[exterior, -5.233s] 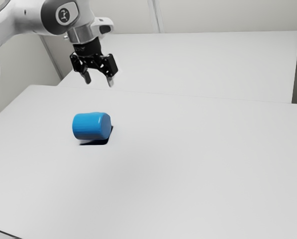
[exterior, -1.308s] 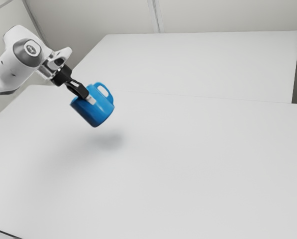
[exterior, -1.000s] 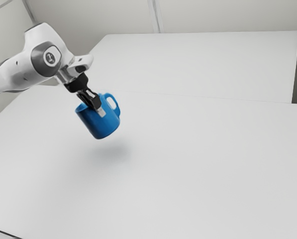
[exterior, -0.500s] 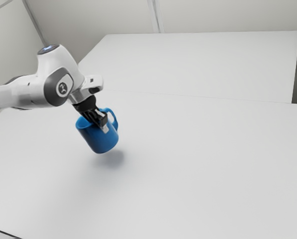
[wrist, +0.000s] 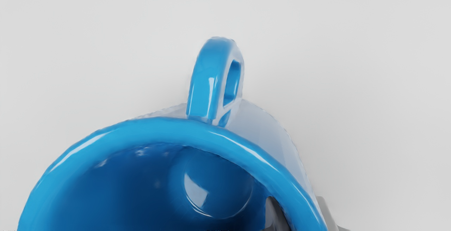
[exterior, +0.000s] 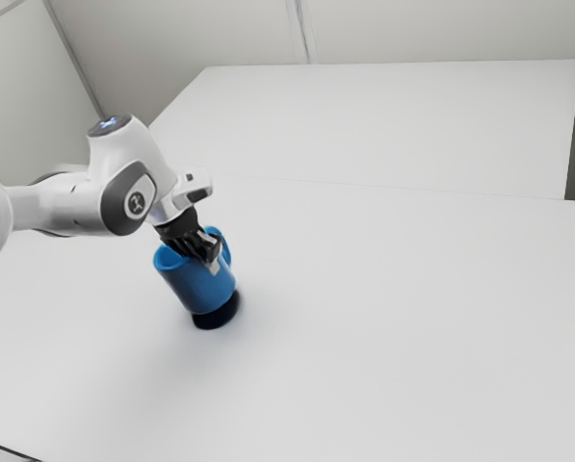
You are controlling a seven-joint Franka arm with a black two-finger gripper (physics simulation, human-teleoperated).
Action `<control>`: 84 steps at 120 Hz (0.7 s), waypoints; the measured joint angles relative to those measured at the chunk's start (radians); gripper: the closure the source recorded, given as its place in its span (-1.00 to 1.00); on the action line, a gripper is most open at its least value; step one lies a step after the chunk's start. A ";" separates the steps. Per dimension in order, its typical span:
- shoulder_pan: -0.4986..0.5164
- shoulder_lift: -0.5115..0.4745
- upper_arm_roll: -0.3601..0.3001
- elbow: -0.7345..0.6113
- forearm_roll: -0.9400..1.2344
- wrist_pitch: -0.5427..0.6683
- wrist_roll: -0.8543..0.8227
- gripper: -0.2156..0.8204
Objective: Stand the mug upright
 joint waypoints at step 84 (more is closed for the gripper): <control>-0.007 0.062 -0.001 -0.006 0.034 0.004 -0.135 0.93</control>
